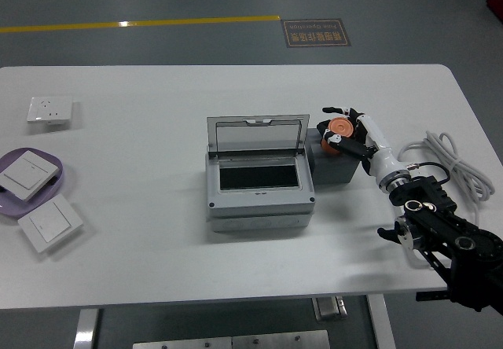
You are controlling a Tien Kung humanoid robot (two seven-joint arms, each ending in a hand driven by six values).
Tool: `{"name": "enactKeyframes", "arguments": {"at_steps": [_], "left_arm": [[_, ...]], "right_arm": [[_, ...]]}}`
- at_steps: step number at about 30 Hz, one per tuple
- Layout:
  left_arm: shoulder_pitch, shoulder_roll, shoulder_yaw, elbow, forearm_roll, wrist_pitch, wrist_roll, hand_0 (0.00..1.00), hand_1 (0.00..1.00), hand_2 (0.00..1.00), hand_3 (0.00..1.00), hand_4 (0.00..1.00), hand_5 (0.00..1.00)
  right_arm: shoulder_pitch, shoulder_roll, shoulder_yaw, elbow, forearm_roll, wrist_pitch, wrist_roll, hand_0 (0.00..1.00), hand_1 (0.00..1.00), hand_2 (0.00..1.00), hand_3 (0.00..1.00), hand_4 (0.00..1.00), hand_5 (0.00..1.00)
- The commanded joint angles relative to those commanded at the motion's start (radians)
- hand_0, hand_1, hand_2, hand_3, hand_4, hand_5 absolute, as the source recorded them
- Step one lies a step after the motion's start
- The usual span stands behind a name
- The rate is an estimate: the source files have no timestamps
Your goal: Pick up the cylinder from the cube,place it in the box,flap close box
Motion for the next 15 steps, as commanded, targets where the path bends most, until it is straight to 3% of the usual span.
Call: {"name": "enactKeyframes", "arguments": {"at_steps": [15], "left_arm": [[-0.001,0.001,0.001,0.000,-0.001,0.000,0.000,0.614,0.625,0.618,0.638,0.697,0.161]], "right_arm": [[0.003,-0.002,-0.001,-0.001,-0.001,0.000,-0.002,0.738,0.683,0.559,0.673,0.360,0.002]]}}
